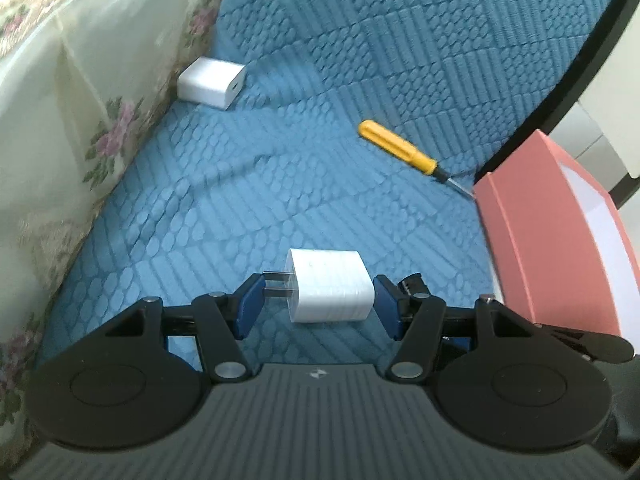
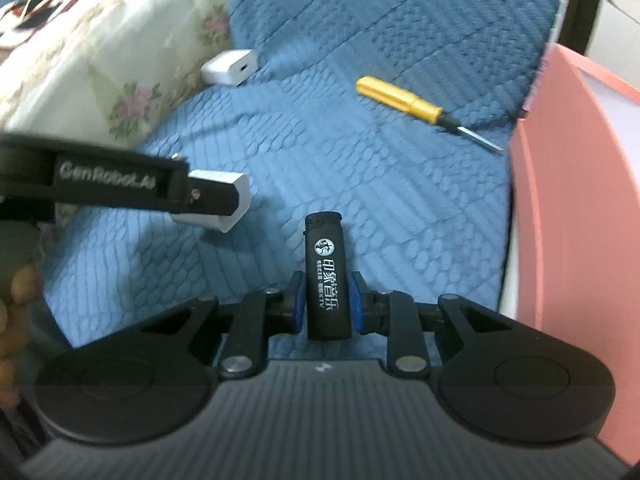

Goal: Organize rigid objects
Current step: 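Lift the white charger and black USB stick with both tools toward the pink box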

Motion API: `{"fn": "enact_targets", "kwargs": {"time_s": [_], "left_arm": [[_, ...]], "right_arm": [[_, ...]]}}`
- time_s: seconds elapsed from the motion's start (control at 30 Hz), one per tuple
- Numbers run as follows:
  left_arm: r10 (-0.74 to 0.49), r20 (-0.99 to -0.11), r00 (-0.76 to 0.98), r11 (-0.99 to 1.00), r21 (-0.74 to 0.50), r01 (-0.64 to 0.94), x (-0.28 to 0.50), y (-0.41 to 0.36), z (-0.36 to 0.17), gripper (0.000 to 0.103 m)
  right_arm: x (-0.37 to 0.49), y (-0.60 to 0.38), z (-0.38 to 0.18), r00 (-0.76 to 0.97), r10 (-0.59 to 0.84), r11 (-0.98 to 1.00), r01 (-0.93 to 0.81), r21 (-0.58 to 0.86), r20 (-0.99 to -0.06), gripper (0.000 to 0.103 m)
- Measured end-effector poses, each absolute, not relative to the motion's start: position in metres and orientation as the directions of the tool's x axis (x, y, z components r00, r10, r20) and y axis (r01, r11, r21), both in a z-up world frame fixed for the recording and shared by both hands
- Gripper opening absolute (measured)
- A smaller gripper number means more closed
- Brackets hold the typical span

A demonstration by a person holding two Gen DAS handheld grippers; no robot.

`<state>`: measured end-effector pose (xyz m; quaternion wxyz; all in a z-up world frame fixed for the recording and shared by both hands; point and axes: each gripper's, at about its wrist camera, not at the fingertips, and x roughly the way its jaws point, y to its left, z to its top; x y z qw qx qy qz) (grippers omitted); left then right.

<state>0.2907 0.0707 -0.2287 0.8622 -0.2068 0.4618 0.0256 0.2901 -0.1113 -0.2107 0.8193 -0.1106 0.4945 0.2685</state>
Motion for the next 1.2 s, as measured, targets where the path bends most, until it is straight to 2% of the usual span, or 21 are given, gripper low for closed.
{"fn": "enact_targets", "kwargs": {"time_s": [0.33, 0.83, 1.2], "left_arm": [[-0.170, -0.785, 0.596, 0.922, -0.340, -0.186, 0.269, 0.059, -0.193, 0.065], [-0.231, -0.732, 0.640, 0.876, -0.443, -0.190, 0.200, 0.029, -0.126, 0.065], [-0.227, -0.722, 0.654, 0.892, -0.423, -0.158, 0.179, -0.002, -0.085, 0.065]], "right_arm": [[0.278, -0.131, -0.164, 0.408, 0.339, 0.851, -0.518, 0.090, -0.848, 0.026], [0.222, -0.175, -0.082, 0.492, 0.350, 0.881, -0.462, 0.102, -0.797, 0.026], [0.198, -0.192, -0.049, 0.529, 0.364, 0.883, -0.457, 0.103, -0.767, 0.026]]}}
